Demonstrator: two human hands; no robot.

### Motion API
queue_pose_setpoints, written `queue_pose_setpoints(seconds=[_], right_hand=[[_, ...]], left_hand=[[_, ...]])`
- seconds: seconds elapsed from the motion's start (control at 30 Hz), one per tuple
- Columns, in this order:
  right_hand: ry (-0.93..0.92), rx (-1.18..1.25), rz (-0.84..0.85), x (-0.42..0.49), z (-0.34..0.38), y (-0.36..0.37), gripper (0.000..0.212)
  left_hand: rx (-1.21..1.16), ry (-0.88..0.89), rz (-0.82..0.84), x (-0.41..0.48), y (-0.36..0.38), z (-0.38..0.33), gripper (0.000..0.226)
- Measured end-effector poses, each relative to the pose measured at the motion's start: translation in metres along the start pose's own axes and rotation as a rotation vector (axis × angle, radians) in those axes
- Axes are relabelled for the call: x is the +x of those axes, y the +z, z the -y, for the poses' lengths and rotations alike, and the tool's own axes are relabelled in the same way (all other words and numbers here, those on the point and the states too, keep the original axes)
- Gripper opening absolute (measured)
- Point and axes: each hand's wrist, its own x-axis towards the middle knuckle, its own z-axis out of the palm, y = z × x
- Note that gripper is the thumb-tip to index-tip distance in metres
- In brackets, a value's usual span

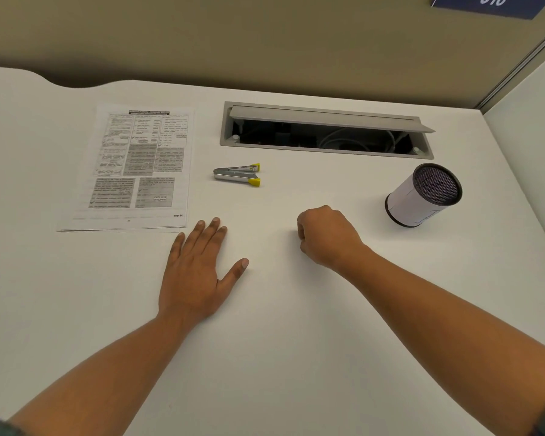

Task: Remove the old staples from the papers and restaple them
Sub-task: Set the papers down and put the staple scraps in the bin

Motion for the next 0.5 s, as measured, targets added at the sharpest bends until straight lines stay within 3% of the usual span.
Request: queue_pose_setpoints(seconds=[0.17, 0.4, 0.5], right_hand=[[0.071, 0.151, 0.015, 0.002, -0.003, -0.001, 0.013], [0.333, 1.008, 0.013, -0.006, -0.033, -0.03, 0.006], [0.363, 1.229, -0.061, -0.015, -0.048, -0.056, 0.01]], left_hand=[[0.004, 0.001, -0.002, -0.001, 0.001, 0.001, 0.077], [0.018, 0.0, 0.005, 0.0, 0.0, 0.001, 0.078], [0.023, 0.001, 0.006, 0.0, 0.0, 0.001, 0.078]])
